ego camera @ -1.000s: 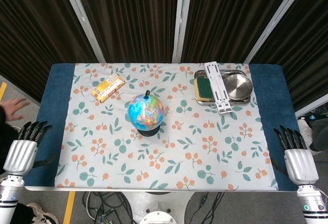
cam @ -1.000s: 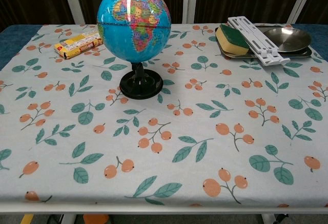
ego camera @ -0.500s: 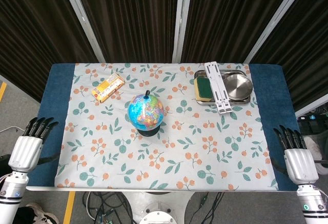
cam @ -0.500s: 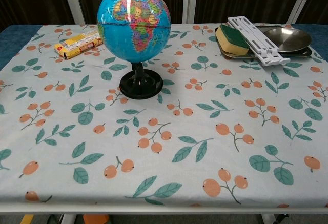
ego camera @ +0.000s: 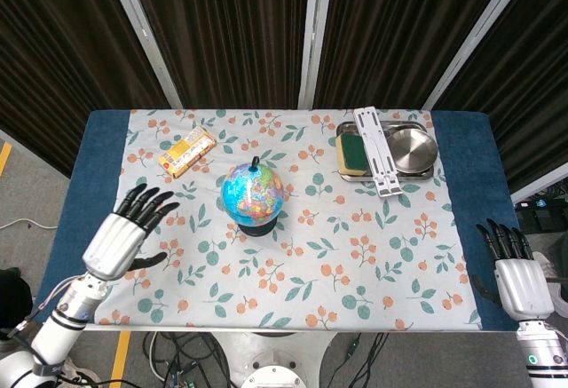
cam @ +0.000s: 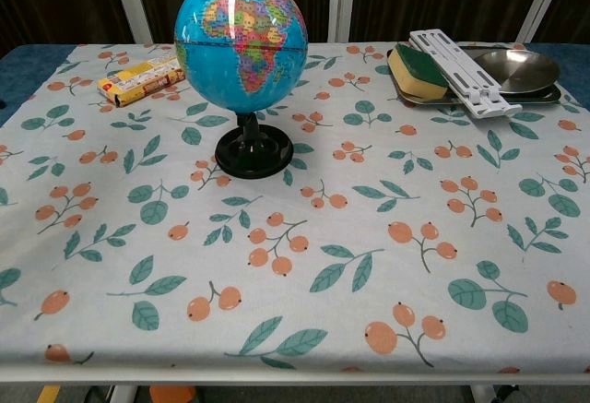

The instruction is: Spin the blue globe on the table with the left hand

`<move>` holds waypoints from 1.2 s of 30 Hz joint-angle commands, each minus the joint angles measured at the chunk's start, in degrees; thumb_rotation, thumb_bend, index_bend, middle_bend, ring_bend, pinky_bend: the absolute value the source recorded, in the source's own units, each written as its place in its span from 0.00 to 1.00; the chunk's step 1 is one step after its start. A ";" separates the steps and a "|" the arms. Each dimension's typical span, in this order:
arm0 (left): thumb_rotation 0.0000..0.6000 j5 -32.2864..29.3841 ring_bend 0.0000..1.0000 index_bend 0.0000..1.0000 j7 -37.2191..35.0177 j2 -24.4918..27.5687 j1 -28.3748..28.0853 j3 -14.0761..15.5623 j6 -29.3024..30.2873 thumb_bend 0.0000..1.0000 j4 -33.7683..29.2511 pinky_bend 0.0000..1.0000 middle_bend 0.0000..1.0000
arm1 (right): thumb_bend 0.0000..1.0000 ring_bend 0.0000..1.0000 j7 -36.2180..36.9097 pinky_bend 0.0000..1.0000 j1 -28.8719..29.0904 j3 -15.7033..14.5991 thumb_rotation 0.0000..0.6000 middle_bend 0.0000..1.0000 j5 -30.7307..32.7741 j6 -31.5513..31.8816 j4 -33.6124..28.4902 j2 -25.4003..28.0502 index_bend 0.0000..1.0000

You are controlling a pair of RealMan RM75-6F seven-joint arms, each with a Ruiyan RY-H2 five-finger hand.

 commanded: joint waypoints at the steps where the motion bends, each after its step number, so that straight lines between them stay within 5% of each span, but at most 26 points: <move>1: 1.00 1.13 0.07 0.18 1.63 -2.12 -2.94 -0.95 -2.74 0.04 -1.24 0.08 0.12 | 0.22 0.00 0.20 0.00 -0.01 0.02 1.00 0.00 0.07 -0.01 0.19 -0.07 0.00; 22: 1.00 -0.91 0.07 0.18 2.21 -8.86 -12.35 -2.55 -10.39 0.04 0.00 0.08 0.12 | 0.22 0.00 1.79 0.00 0.01 0.15 1.00 0.00 0.59 -0.44 1.44 -0.19 0.00; 36: 1.00 -3.11 0.07 0.18 2.20 -10.03 -13.53 -1.47 -10.50 0.04 1.97 0.08 0.12 | 0.22 0.00 2.53 0.00 -0.04 0.15 1.00 0.00 0.72 -0.57 2.11 -0.31 0.00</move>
